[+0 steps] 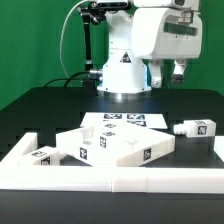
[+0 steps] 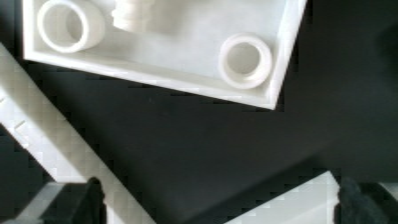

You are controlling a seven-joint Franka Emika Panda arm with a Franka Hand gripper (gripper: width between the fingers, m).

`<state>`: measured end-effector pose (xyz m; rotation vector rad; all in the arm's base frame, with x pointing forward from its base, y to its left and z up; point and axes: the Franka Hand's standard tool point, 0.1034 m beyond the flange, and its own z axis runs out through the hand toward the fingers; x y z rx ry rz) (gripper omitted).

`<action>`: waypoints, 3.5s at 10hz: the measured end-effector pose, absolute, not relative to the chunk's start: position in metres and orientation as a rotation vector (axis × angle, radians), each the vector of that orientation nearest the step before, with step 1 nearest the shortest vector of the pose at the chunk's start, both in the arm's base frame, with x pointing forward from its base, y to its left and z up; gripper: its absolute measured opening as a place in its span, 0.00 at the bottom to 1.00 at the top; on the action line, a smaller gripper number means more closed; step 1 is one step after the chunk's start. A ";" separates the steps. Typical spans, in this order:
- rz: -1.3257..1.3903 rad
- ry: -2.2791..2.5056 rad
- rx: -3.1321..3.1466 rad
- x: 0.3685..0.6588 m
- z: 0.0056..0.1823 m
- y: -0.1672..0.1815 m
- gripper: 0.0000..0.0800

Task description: Assemble one leg

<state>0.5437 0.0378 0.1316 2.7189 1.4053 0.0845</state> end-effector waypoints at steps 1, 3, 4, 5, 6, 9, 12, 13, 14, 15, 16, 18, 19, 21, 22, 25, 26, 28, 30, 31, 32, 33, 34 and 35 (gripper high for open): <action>0.083 1.407 2.718 0.543 0.131 0.038 0.81; 0.083 1.407 2.718 0.543 0.131 0.038 0.81; 0.082 1.405 2.721 0.543 0.131 0.038 0.81; 0.079 1.435 2.704 0.542 0.131 0.034 0.81; 0.056 1.584 2.614 0.534 0.132 0.018 0.81; -0.045 1.956 2.354 0.516 0.120 -0.007 0.81; -0.043 1.938 2.371 0.517 0.119 -0.006 0.81; -0.046 1.935 2.376 0.516 0.118 -0.006 0.81; -0.048 1.798 2.487 0.508 0.107 0.001 0.81; -0.061 1.747 2.533 0.495 0.092 0.014 0.81; -0.073 1.751 2.542 0.488 0.082 0.024 0.81; -0.074 1.762 2.533 0.490 0.084 0.021 0.81; -0.076 1.763 2.534 0.490 0.083 0.021 0.81; -0.102 1.556 2.670 0.481 0.075 0.021 0.81; -0.149 1.447 2.736 0.474 0.065 0.025 0.81; -0.192 1.453 2.760 0.469 0.039 0.024 0.81; -0.193 1.470 2.756 0.468 0.034 0.021 0.81; -0.212 1.471 2.766 0.464 0.024 0.015 0.81; -0.224 1.492 2.763 0.461 0.015 0.010 0.81; -0.228 1.494 2.763 0.459 0.012 0.008 0.78; -0.228 1.494 2.763 0.459 0.012 0.008 0.78; -0.227 1.495 2.762 0.459 0.012 0.009 0.53; -0.214 1.498 2.759 0.460 0.012 0.010 0.53; -0.206 1.499 2.758 0.460 0.012 0.011 0.30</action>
Offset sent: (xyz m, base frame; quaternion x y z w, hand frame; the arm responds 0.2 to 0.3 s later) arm 0.0000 0.0000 0.0000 0.0000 0.0000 0.0000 1.0000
